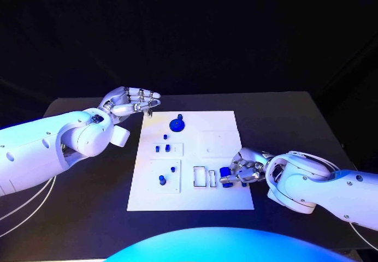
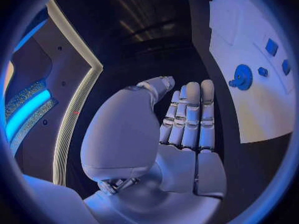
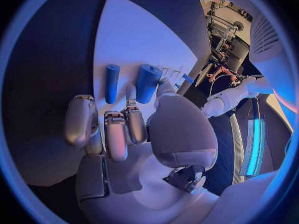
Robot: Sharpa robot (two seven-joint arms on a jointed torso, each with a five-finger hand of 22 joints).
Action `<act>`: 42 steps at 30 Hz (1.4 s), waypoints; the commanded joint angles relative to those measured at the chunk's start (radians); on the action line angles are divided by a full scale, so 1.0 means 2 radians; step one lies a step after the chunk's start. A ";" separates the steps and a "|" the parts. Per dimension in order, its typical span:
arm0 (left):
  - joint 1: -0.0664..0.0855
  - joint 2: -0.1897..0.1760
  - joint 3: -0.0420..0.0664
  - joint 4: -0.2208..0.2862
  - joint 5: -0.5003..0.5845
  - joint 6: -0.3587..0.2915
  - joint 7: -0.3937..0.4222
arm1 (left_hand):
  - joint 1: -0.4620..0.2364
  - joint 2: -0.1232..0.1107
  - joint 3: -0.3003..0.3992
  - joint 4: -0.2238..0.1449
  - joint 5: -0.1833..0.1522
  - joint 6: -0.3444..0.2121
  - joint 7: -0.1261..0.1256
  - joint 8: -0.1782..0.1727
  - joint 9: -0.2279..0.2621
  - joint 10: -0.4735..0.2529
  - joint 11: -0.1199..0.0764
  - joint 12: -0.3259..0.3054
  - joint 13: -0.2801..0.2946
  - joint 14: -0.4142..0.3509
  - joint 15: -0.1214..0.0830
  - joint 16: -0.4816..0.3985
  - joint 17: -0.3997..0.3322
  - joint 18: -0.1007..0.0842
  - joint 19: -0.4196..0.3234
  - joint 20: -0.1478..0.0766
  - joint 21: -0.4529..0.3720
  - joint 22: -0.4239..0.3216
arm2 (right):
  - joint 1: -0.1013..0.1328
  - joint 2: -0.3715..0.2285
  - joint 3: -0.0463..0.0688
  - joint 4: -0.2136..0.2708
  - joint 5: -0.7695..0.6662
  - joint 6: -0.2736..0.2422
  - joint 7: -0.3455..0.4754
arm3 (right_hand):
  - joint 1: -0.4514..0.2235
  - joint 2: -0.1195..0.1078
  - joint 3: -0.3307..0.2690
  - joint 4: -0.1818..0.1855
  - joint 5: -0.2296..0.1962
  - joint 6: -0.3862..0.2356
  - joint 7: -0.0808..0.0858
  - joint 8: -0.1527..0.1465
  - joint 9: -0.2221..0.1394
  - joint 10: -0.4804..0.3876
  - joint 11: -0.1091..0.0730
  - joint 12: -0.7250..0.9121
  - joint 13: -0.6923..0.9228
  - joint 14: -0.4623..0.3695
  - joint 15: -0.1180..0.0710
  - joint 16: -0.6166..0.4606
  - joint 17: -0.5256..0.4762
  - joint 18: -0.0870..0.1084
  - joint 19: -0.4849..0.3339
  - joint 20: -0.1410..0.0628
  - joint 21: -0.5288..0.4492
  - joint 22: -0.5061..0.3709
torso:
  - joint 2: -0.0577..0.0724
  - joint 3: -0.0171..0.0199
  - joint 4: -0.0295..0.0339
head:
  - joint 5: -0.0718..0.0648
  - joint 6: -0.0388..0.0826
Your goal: Assemble the parts on the task board
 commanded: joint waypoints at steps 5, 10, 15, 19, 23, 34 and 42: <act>0.000 0.000 0.000 0.001 0.002 0.010 0.001 | -0.004 0.000 -0.001 0.002 0.002 -0.001 0.000 0.001 0.000 -0.004 -0.001 0.004 0.001 -0.004 0.001 0.001 -0.001 0.007 -0.005 0.000 -0.003 -0.001 | -0.007 0.011 -0.002 -0.010 -0.022 0.002 -0.016 | 0.030 0.017 0.006 -0.002 0.028 0.006 -0.003 0.006 0.000 0.003 -0.006 -0.004 0.023 0.042 -0.008 0.002 0.078 -0.003 0.003 -0.006 -0.001 0.018 | -0.001 -0.0005 0.0002 | 0.005 -0.004; 0.000 0.000 0.000 0.001 0.002 0.012 0.000 | -0.005 0.001 -0.001 0.003 0.002 0.000 0.000 0.001 0.000 -0.005 0.000 0.004 0.001 -0.004 0.001 0.002 -0.001 0.007 -0.005 0.000 -0.003 -0.001 | -0.008 0.010 -0.002 -0.009 -0.008 -0.025 -0.010 | 0.072 0.030 0.014 -0.004 0.085 0.013 -0.008 0.008 -0.001 0.011 -0.011 0.003 0.034 0.043 -0.011 0.004 0.085 -0.004 0.006 -0.009 0.005 0.024 | -0.001 -0.0006 0.0000 | 0.006 -0.005; 0.000 -0.001 0.000 -0.001 0.004 0.022 -0.002 | -0.006 0.002 -0.001 0.004 0.002 -0.001 0.000 0.001 0.000 -0.005 0.000 0.005 0.001 -0.004 0.001 0.002 -0.001 0.007 -0.005 0.000 -0.004 -0.001 | -0.007 0.005 -0.002 -0.002 0.046 -0.051 0.009 | 0.093 0.041 0.023 -0.002 0.133 0.022 -0.012 0.005 -0.007 0.018 -0.015 0.009 0.043 0.043 -0.015 0.004 0.087 -0.005 0.008 -0.013 0.008 0.029 | -0.001 -0.0010 -0.0009 | 0.008 -0.003; 0.000 0.001 0.000 -0.003 0.004 0.026 -0.003 | -0.006 0.003 -0.001 0.005 0.002 -0.001 0.000 0.001 0.000 -0.005 0.000 0.005 0.001 -0.004 0.001 0.002 -0.001 0.007 -0.005 0.000 -0.004 -0.001 | -0.002 0.000 -0.002 0.008 0.088 -0.061 0.021 | 0.094 0.043 0.025 -0.002 0.146 0.027 -0.014 0.005 -0.008 0.020 -0.017 0.012 0.047 0.044 -0.016 0.005 0.089 -0.006 0.010 -0.014 0.011 0.032 | -0.002 -0.0013 -0.0003 | 0.007 -0.002; 0.000 0.002 0.000 -0.004 0.004 0.029 -0.003 | -0.006 0.003 -0.001 0.005 0.002 -0.001 0.000 0.001 0.000 -0.005 0.000 0.005 0.001 -0.004 0.001 0.002 -0.001 0.007 -0.005 0.000 -0.004 -0.001 | 0.009 -0.002 -0.001 0.020 0.113 -0.068 0.025 | 0.091 0.044 0.025 -0.002 0.150 0.029 -0.015 0.006 -0.008 0.022 -0.017 0.013 0.049 0.044 -0.017 0.005 0.090 -0.006 0.010 -0.014 0.010 0.032 | -0.001 -0.0005 0.0000 | 0.006 0.000; 0.000 0.007 0.000 -0.006 0.004 0.033 -0.003 | -0.005 0.004 0.001 0.004 0.003 -0.001 -0.001 0.002 -0.001 -0.006 -0.001 0.006 0.001 -0.004 0.000 0.003 -0.001 0.007 -0.005 0.000 -0.005 -0.001 | 0.029 0.031 -0.001 0.018 0.164 -0.036 0.028 | 0.070 0.054 0.025 -0.001 0.150 0.034 -0.016 0.007 -0.008 0.023 -0.018 0.013 0.050 0.044 -0.018 0.004 0.088 -0.006 0.010 -0.015 0.008 0.032 | 0.000 -0.0002 0.0009 | 0.009 0.002; 0.000 0.007 0.000 -0.005 0.003 0.034 -0.003 | -0.004 0.004 0.001 0.004 0.004 -0.001 -0.001 0.002 -0.001 -0.006 -0.001 0.006 0.001 -0.004 0.000 0.003 -0.001 0.007 -0.005 0.000 -0.005 -0.001 | 0.021 0.064 -0.002 -0.006 0.140 -0.004 0.011 | 0.053 0.057 0.021 -0.001 0.141 0.039 -0.018 0.011 -0.007 0.026 -0.020 0.016 0.055 0.044 -0.019 0.004 0.088 -0.005 0.009 -0.016 0.007 0.033 | 0.000 -0.0007 0.0008 | 0.010 -0.001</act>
